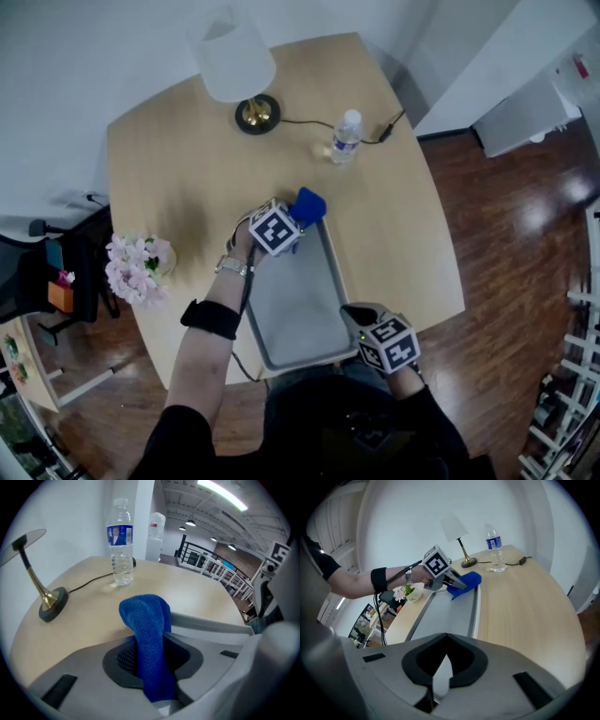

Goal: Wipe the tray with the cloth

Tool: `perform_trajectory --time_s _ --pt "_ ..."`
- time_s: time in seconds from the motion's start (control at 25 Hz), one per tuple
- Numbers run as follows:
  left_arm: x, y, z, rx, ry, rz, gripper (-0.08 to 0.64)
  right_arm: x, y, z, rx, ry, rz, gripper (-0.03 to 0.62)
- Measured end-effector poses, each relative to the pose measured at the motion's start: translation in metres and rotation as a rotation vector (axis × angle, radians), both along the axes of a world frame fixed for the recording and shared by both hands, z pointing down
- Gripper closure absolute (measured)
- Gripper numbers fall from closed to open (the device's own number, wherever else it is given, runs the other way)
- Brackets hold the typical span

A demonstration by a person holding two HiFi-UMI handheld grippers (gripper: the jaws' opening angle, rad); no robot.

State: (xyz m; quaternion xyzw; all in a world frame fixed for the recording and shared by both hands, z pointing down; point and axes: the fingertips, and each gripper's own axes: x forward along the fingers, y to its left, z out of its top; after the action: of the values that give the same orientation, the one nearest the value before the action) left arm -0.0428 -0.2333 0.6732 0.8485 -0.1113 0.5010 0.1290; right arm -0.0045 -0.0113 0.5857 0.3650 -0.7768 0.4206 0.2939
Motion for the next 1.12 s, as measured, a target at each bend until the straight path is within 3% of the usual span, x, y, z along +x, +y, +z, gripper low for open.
perform_trajectory --time_s 0.12,0.28,0.52,0.6,0.76,0.88,1.0,1.12 --pt "0.033 0.001 0.001 -0.023 0.010 0.036 0.445 0.010 0.005 0.003 -0.009 -0.005 0.027 0.586" --pt "0.047 0.005 0.004 -0.063 -0.022 0.095 0.442 0.019 0.012 0.005 -0.014 -0.016 0.056 0.586" --pt "0.045 -0.002 -0.004 -0.053 0.022 0.052 0.442 0.028 0.019 0.002 0.006 -0.022 0.063 0.586" --pt "0.034 -0.007 -0.020 0.001 0.028 -0.020 0.445 0.032 0.019 -0.005 0.029 -0.024 0.062 0.586" --pt "0.007 0.018 -0.077 0.062 0.138 -0.239 0.451 0.043 0.014 -0.016 0.077 -0.026 0.059 0.586" --pt "-0.017 0.084 -0.101 0.036 0.220 -0.393 0.456 0.049 0.014 -0.025 0.110 -0.036 0.043 0.586" --pt "-0.040 0.166 -0.098 -0.027 0.235 -0.564 0.457 0.052 0.018 -0.030 0.135 -0.053 0.018 0.586" --pt "-0.049 0.240 -0.079 -0.106 0.239 -0.684 0.462 0.054 0.026 -0.031 0.149 -0.066 -0.018 0.586"
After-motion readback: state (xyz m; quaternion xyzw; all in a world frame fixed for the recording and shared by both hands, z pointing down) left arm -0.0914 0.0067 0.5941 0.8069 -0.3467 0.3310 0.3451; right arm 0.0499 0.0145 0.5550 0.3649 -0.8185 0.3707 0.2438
